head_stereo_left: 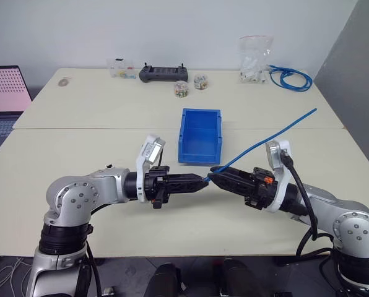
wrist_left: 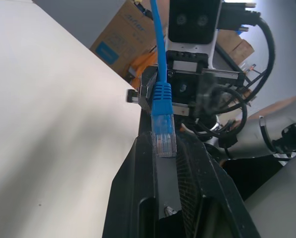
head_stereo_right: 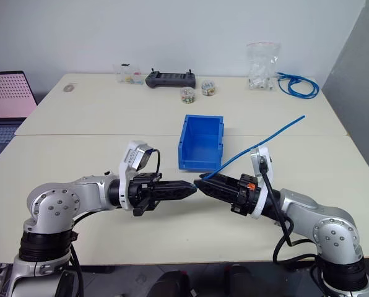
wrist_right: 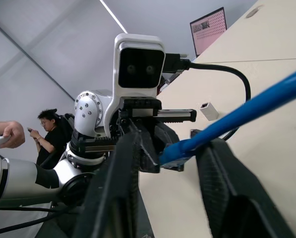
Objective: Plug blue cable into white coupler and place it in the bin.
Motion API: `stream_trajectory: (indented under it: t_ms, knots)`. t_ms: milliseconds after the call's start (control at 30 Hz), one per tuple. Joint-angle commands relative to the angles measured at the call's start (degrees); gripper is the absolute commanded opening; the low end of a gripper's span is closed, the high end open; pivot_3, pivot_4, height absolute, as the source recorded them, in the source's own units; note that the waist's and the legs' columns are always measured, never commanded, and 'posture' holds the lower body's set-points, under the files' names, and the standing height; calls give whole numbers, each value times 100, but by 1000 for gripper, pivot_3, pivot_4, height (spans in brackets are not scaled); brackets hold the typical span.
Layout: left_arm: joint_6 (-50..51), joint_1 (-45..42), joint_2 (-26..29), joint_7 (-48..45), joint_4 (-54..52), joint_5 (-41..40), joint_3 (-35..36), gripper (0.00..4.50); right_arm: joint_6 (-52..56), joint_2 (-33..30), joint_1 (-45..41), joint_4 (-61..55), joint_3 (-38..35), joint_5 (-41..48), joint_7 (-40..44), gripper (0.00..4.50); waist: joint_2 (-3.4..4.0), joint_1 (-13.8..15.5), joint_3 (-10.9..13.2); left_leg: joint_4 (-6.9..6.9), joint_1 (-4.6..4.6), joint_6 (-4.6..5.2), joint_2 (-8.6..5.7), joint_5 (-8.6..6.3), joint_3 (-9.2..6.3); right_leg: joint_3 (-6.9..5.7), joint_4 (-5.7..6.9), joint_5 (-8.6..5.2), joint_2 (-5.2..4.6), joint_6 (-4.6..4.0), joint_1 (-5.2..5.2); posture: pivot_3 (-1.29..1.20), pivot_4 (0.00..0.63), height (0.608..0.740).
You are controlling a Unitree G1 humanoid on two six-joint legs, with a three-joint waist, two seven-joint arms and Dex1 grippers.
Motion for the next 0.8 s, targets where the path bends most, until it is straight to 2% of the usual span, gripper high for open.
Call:
stream_trajectory:
  t_ms: [33,100,333,367,600,800]
  knots:
    - [-118,-2,68,40,-160,-59,46,220,-82,-1,-77,-206,120,178,142,437,0,0,0,0,0,0,0,0,0,0,0,0,0,0,0,0,150,740]
    - [-145,6,64,38,-170,-56,43,220,-79,-16,-77,-214,146,172,157,85,0,0,0,-1,0,0,0,0,0,1,0,0,0,0,-1,0,150,740]
    - [-328,-7,63,-52,-132,80,-2,220,-119,-50,-86,-227,190,182,160,81,0,0,0,-1,-1,0,0,0,0,1,0,0,0,0,-2,0,150,740]
    - [-357,-16,68,-53,-105,113,-14,933,-128,-49,-89,-226,200,176,158,80,0,0,0,-1,-1,0,0,0,0,1,0,0,0,0,-2,0,150,740]
    - [-380,69,214,-107,-130,80,17,2265,-239,-89,-88,-160,244,-11,192,74,0,-1,0,-2,-5,0,0,0,1,1,0,0,0,0,-7,0,150,740]
    - [-317,461,660,-24,-515,-126,428,3478,-424,-248,-131,255,276,-754,578,72,0,-12,0,-4,-13,0,1,0,5,4,0,0,0,0,-19,0,150,740]
